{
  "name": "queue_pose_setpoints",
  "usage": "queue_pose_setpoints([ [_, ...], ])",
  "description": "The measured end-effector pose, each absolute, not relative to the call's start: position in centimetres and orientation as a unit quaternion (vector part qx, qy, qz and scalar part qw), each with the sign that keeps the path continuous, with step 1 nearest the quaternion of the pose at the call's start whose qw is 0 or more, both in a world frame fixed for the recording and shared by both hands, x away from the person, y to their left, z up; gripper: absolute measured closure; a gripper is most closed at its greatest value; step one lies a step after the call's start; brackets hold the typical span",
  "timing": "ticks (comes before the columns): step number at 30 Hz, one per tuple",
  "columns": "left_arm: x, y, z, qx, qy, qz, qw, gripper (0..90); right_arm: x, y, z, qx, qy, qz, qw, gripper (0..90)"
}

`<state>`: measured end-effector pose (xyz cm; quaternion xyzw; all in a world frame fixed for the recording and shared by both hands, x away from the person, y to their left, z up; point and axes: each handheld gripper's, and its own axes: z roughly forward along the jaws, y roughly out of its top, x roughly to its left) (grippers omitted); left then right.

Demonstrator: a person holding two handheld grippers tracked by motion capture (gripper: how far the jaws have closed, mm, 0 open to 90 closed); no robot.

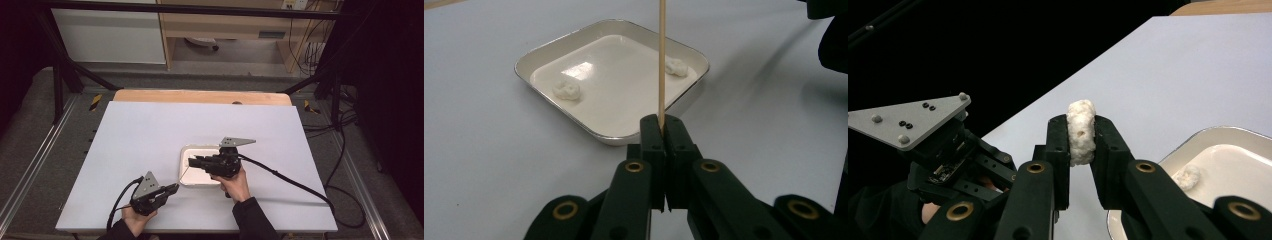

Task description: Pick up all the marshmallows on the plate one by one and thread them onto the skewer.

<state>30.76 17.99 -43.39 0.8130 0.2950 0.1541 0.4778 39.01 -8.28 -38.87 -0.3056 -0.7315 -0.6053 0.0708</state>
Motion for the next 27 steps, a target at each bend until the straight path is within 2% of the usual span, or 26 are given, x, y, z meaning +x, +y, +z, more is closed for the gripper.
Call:
queue_pose_setpoints([
  [27, 30.76, 17.78, -43.44, 0.819, 0.290, 0.153, 0.471, 89.0, 38.81, -8.08, -39.23, -0.302, -0.735, -0.602, 0.081, 80.4],
])
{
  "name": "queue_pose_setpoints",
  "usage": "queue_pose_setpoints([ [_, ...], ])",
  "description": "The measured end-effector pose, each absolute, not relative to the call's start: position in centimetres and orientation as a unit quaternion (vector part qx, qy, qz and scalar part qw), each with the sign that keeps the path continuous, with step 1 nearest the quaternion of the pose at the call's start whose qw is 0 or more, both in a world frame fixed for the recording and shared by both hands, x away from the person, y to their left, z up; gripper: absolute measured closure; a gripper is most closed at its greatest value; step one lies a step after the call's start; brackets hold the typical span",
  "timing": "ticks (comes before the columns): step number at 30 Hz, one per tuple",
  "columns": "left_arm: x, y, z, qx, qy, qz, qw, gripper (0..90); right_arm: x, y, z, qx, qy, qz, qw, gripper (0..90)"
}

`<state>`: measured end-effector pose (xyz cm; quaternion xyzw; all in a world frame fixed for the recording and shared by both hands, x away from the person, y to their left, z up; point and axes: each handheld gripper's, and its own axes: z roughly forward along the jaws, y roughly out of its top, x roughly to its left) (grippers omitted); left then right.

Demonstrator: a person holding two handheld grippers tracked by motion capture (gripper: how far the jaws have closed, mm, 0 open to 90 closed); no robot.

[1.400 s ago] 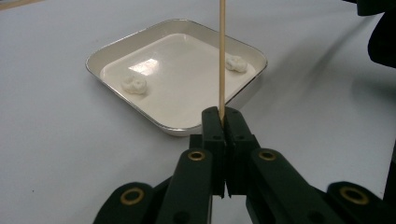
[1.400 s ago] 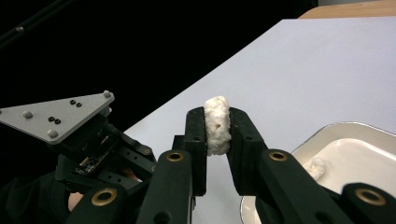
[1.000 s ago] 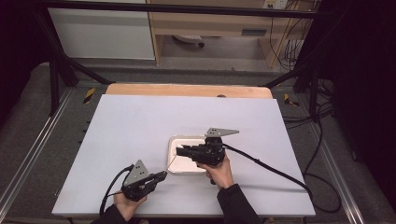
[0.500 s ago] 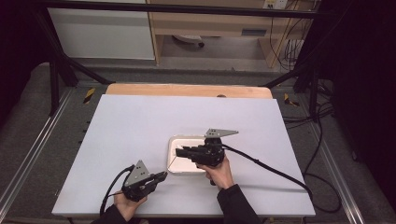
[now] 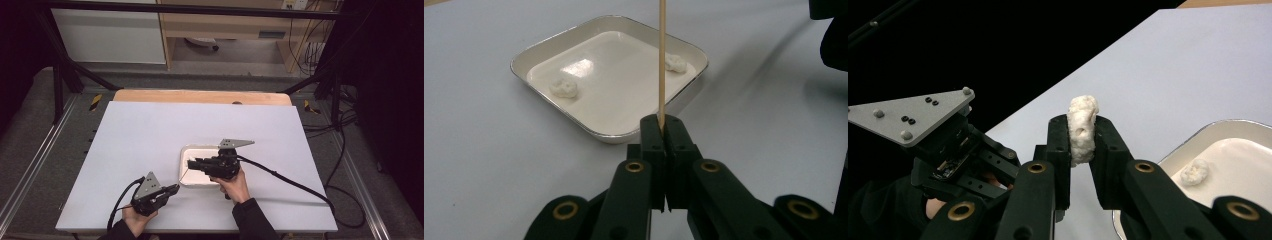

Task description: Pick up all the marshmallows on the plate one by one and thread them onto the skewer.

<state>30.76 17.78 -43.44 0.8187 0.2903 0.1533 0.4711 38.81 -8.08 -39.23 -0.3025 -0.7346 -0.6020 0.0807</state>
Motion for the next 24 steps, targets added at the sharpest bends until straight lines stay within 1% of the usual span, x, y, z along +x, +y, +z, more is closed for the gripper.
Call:
queue_pose_setpoints([
  [20, 30.9, 17.7, -43.5, 0.820, 0.292, 0.151, 0.468, 89.0, 38.7, -7.9, -39.6, -0.300, -0.739, -0.598, 0.083, 80.6],
  [21, 30.9, 17.7, -43.4, 0.818, 0.291, 0.151, 0.473, 89.0, 38.7, -7.9, -39.6, -0.300, -0.740, -0.597, 0.085, 80.5],
  [22, 30.9, 17.8, -43.1, 0.807, 0.288, 0.147, 0.493, 89.1, 38.7, -7.8, -39.7, -0.298, -0.743, -0.593, 0.089, 80.5],
  [23, 30.8, 17.6, -42.6, 0.803, 0.292, 0.153, 0.496, 89.1, 38.7, -7.4, -40.1, -0.291, -0.754, -0.578, 0.110, 80.2],
  [24, 30.9, 17.3, -42.4, 0.807, 0.293, 0.173, 0.483, 89.1, 38.5, -6.8, -40.8, -0.285, -0.764, -0.566, 0.118, 79.9],
])
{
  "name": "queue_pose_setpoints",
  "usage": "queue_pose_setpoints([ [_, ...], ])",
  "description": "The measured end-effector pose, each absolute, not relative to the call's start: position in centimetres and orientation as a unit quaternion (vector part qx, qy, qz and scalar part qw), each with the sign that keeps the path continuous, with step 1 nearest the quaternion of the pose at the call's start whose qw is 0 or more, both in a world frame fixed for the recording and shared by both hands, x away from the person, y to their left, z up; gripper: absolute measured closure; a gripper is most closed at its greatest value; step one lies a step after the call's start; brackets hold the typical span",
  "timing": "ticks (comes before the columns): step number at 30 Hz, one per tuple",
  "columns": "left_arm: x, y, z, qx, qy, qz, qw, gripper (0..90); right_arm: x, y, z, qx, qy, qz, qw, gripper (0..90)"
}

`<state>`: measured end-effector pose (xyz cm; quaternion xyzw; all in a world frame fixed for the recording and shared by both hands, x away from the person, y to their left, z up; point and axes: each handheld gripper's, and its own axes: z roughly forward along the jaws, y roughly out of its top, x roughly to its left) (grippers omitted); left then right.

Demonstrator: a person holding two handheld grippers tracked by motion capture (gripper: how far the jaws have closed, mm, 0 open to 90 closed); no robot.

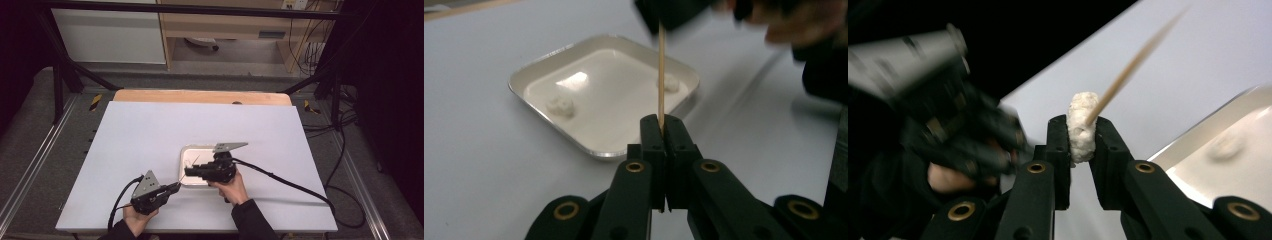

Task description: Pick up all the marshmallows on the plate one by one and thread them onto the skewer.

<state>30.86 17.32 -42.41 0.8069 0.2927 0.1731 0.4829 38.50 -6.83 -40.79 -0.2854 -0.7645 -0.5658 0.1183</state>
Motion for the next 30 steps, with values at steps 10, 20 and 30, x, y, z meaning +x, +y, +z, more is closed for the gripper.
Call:
queue_pose_setpoints([
  [10, 31.2, 17.5, -42.9, 0.806, 0.304, 0.158, 0.482, 89.0, 37.8, -5.9, -41.5, -0.295, -0.751, -0.585, 0.078, 77.4],
  [20, 31.4, 17.0, -42.8, 0.801, 0.302, 0.162, 0.490, 88.9, 37.7, -5.4, -42.4, -0.295, -0.761, -0.568, 0.104, 76.8],
  [30, 31.6, 17.4, -43.0, 0.800, 0.309, 0.158, 0.490, 88.8, 37.6, -5.9, -41.5, -0.286, -0.773, -0.561, 0.075, 52.7],
])
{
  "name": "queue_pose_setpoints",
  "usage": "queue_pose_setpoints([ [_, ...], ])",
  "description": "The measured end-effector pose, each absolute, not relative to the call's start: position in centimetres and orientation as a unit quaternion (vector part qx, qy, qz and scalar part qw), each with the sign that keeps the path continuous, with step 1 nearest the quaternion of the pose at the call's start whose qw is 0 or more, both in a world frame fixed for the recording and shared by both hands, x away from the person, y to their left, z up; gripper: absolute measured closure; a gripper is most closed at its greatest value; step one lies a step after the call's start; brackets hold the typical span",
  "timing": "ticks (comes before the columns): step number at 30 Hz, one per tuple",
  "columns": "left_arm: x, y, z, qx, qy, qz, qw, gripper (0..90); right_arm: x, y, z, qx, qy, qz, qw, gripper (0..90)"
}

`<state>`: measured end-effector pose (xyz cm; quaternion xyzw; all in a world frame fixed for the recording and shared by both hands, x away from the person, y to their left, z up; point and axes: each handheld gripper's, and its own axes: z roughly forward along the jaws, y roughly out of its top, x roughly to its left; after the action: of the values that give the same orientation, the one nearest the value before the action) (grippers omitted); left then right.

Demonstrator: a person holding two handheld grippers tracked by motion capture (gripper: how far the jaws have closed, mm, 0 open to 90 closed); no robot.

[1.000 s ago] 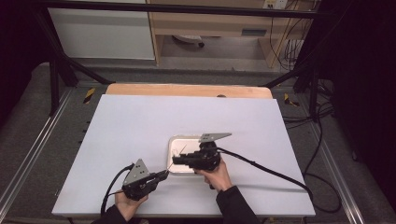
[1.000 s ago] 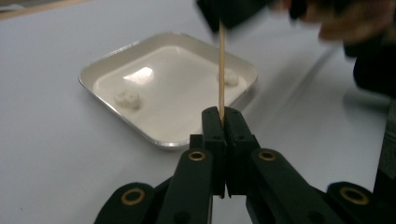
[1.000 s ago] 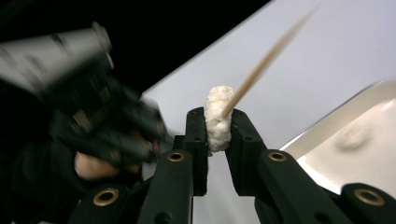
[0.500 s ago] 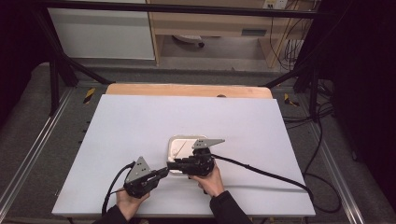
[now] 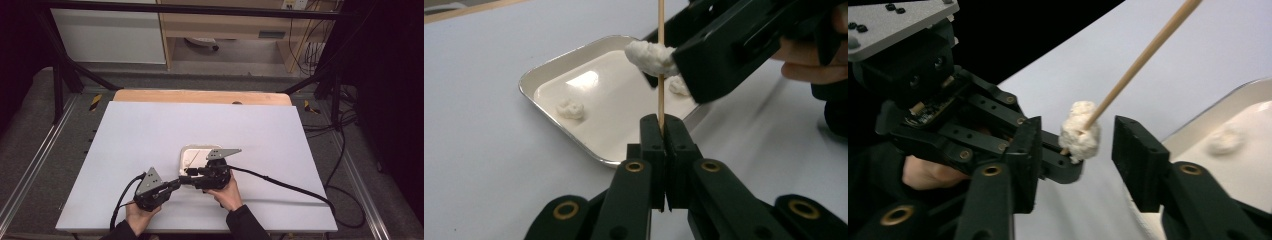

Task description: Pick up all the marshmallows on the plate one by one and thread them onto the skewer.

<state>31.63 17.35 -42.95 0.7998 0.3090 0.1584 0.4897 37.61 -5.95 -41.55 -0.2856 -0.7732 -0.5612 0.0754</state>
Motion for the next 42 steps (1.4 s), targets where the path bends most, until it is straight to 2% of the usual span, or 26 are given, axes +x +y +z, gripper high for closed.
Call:
queue_pose_setpoints([
  [9, 31.8, 17.7, -43.1, 0.802, 0.314, 0.151, 0.485, 88.8, 38.1, -7.5, -39.8, -0.274, -0.800, -0.534, -0.012, 28.6],
  [11, 31.8, 17.7, -43.1, 0.802, 0.316, 0.150, 0.484, 88.8, 38.2, -7.9, -39.8, -0.268, -0.809, -0.521, -0.036, 20.6],
  [15, 31.9, 17.9, -43.2, 0.801, 0.321, 0.145, 0.483, 88.8, 38.7, -9.0, -40.0, -0.280, -0.821, -0.495, -0.049, 12.9],
  [25, 32.0, 18.1, -43.3, 0.804, 0.324, 0.138, 0.480, 88.7, 39.6, -11.3, -41.5, -0.316, -0.837, -0.442, -0.060, 5.9],
  [31, 32.1, 18.1, -43.4, 0.806, 0.326, 0.135, 0.476, 88.7, 39.9, -11.9, -42.7, -0.325, -0.844, -0.421, -0.064, 6.7],
  [34, 32.1, 18.1, -43.5, 0.805, 0.328, 0.134, 0.475, 88.7, 40.0, -12.0, -43.2, -0.322, -0.849, -0.414, -0.063, 12.5],
  [36, 32.1, 18.2, -43.5, 0.805, 0.328, 0.132, 0.476, 88.7, 40.1, -12.2, -43.5, -0.318, -0.852, -0.410, -0.064, 20.9],
  [42, 32.2, 18.2, -43.5, 0.805, 0.329, 0.127, 0.477, 88.6, 39.8, -12.1, -43.9, -0.311, -0.856, -0.406, -0.080, 38.0],
])
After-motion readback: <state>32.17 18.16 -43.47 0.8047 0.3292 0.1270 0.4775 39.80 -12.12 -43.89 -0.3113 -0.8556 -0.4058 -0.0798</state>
